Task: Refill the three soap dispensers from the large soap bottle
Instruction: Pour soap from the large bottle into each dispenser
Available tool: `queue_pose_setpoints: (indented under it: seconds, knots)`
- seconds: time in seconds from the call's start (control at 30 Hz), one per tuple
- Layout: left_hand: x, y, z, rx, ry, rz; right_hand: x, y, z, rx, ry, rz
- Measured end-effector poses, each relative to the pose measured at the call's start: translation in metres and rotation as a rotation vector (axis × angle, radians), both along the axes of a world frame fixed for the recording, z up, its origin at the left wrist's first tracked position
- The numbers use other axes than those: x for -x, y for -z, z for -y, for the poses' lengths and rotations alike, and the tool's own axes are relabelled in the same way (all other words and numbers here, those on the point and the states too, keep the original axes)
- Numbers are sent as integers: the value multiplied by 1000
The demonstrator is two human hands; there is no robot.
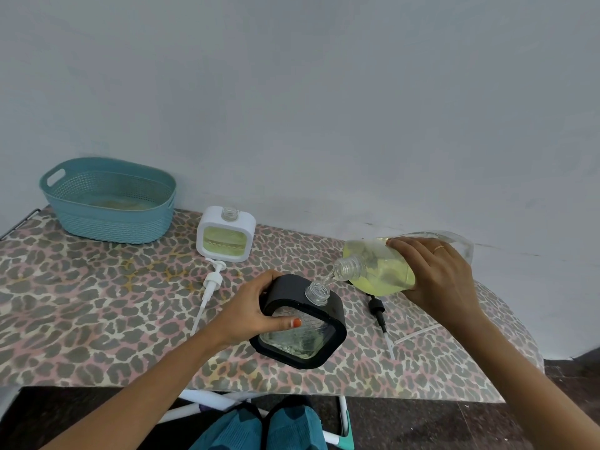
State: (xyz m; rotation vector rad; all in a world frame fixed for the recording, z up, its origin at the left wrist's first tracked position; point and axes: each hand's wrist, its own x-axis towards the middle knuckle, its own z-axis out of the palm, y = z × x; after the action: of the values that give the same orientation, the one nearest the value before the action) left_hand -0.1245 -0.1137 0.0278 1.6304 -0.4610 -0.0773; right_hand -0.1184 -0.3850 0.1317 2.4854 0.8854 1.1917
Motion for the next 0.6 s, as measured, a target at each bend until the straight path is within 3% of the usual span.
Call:
queue_pose_setpoints:
  seconds: [0.6]
  knots:
    - [1, 1, 0, -11, -17, 7, 1, -2, -1, 7, -7, 4]
